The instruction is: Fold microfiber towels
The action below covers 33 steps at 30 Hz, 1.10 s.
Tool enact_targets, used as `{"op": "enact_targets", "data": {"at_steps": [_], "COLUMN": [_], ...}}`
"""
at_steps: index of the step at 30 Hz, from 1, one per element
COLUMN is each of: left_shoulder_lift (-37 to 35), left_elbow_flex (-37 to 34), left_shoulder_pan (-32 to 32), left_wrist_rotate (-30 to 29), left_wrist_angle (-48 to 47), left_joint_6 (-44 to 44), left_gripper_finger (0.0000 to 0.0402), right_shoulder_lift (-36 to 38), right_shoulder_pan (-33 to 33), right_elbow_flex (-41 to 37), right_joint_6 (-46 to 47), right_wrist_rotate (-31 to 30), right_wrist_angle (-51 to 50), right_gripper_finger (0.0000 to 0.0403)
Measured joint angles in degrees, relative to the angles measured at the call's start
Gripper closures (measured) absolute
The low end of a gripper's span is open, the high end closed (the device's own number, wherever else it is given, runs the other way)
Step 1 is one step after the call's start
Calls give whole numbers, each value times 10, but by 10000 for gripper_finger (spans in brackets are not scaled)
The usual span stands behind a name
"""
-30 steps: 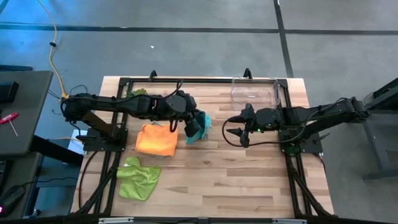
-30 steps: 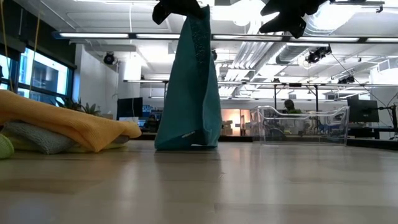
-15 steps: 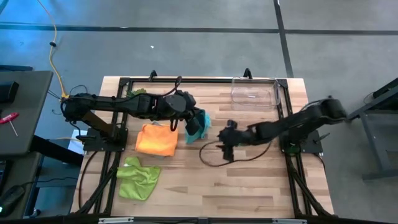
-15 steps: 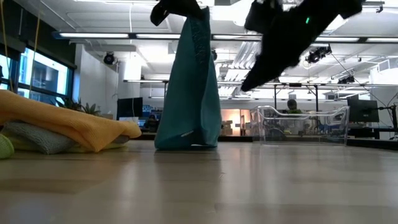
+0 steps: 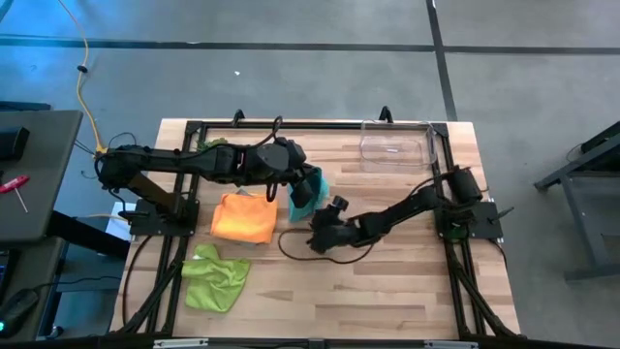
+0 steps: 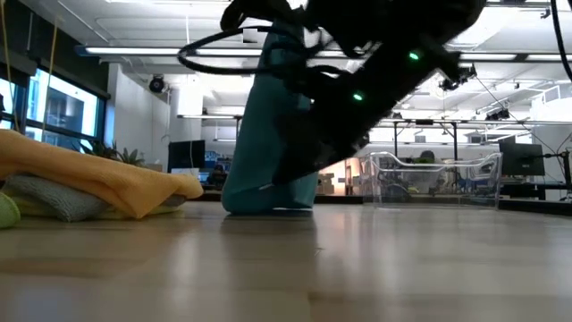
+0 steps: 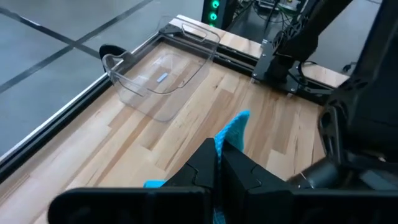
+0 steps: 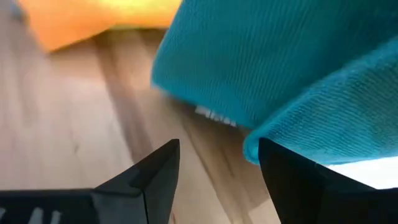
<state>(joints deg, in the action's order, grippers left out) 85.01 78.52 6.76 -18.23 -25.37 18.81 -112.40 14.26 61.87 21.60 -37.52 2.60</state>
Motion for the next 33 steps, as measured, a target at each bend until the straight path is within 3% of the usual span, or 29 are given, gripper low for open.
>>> {"op": "enact_targets", "data": {"at_steps": [8,14,16,27,33], "left_shoulder_lift": [0,0,0,0,0], "left_elbow_flex": [0,0,0,0,0], "left_shoulder_pan": [0,0,0,0,0], "left_wrist_rotate": [1,1,1,1,1], "left_wrist_angle": [-4,-5,-5,-7,-28], "left_joint_6": [-9,-5,-4,-3,-25], "left_gripper_finger": [401,401,401,401,401], "right_shoulder_lift": [-25,-24,-24,7,131], "right_shoulder_pan": [-2,-12,-16,-15,-15], "right_elbow_flex": [98,104,104,98,-73], "right_joint_6": [16,37,36,37,89], "right_wrist_rotate": [-5,-4,7,32,93], "right_wrist_angle": [-168,-240,-251,-301,-187], "right_gripper_finger": [247,370,393,402,402]}}
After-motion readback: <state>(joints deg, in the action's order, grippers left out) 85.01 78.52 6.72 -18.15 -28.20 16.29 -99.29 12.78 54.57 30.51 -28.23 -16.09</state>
